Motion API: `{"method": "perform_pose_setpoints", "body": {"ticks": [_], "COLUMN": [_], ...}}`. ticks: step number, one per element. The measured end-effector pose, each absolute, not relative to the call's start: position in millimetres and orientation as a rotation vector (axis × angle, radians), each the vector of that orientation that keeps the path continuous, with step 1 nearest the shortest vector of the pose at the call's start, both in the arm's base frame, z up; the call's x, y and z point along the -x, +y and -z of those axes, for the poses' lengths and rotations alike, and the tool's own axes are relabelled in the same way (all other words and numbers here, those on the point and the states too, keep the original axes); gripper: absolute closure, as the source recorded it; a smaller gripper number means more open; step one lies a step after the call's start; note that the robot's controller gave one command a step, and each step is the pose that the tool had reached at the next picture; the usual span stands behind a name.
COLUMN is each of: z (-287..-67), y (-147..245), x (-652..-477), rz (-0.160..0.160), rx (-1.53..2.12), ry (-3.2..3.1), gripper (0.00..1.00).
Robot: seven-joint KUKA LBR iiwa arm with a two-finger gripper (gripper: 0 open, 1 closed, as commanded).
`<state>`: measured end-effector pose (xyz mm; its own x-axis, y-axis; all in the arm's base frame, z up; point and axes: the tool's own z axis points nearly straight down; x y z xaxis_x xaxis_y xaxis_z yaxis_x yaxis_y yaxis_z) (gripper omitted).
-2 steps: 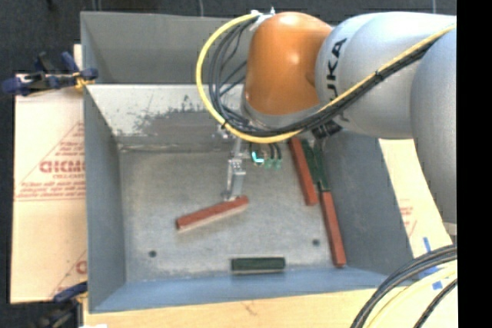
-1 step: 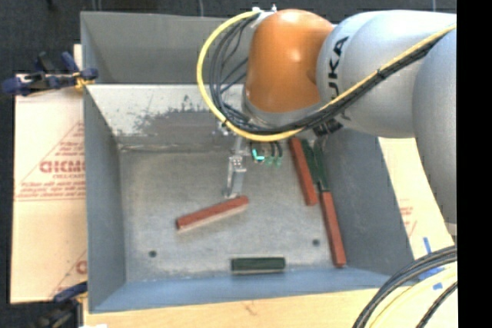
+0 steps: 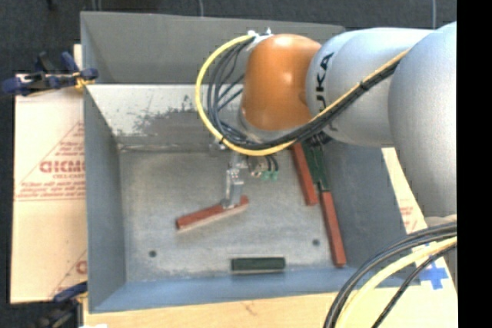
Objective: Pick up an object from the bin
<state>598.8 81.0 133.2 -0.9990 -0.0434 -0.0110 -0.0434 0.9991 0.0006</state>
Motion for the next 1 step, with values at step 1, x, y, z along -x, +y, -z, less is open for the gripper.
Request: {"method": "perform_pose_setpoints", "body": {"ticks": [1], "z": [-72.2], "y": [84.2], "x": [-574.5], "rz": [-0.002], "rx": [-0.006], "ry": [3.138], "gripper": [0.00]}}
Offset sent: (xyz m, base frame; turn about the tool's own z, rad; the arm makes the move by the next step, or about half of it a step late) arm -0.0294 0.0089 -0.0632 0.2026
